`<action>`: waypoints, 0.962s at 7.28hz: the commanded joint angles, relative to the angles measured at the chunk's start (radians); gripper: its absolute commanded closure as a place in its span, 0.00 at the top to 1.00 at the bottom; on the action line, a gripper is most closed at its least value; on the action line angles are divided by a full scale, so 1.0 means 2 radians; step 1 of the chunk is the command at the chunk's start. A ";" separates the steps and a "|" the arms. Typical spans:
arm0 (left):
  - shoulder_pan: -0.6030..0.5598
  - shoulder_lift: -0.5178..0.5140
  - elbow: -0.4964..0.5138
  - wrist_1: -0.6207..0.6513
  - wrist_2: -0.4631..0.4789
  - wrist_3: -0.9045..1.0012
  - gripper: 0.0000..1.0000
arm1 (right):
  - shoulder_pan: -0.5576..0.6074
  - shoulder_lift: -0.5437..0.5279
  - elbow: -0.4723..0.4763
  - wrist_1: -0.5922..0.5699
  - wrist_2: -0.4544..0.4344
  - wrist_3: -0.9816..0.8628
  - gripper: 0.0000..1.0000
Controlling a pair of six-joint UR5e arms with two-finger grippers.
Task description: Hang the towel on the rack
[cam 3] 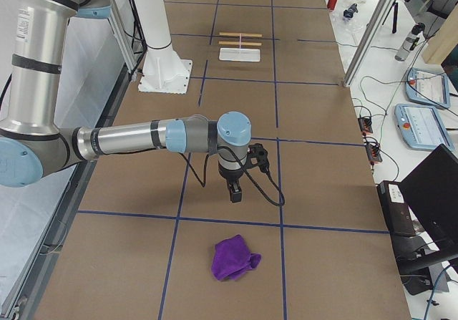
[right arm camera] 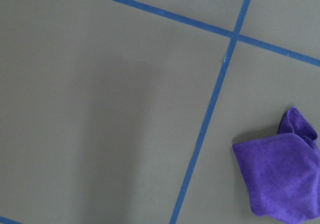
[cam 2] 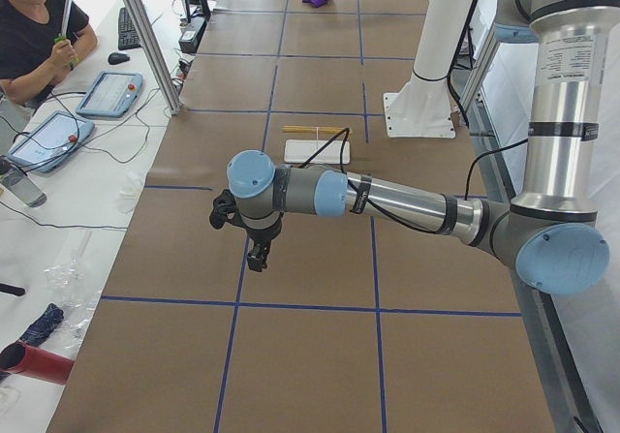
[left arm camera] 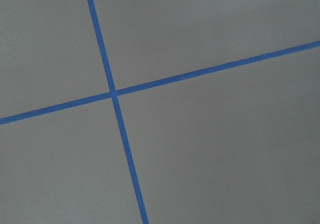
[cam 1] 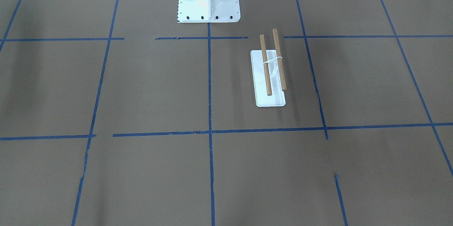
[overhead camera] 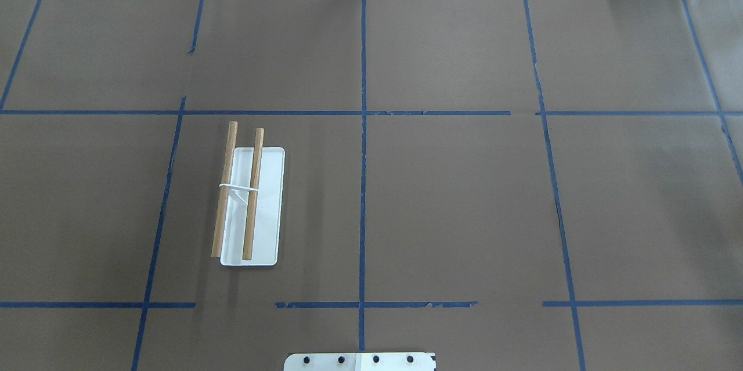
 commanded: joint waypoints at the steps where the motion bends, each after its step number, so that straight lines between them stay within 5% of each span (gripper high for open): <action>1: 0.000 -0.001 -0.019 0.002 0.001 0.008 1.00 | 0.000 0.001 0.004 0.000 -0.001 -0.001 1.00; 7: 0.002 -0.018 -0.013 -0.004 0.000 0.004 1.00 | 0.001 0.016 -0.029 -0.006 0.010 0.003 1.00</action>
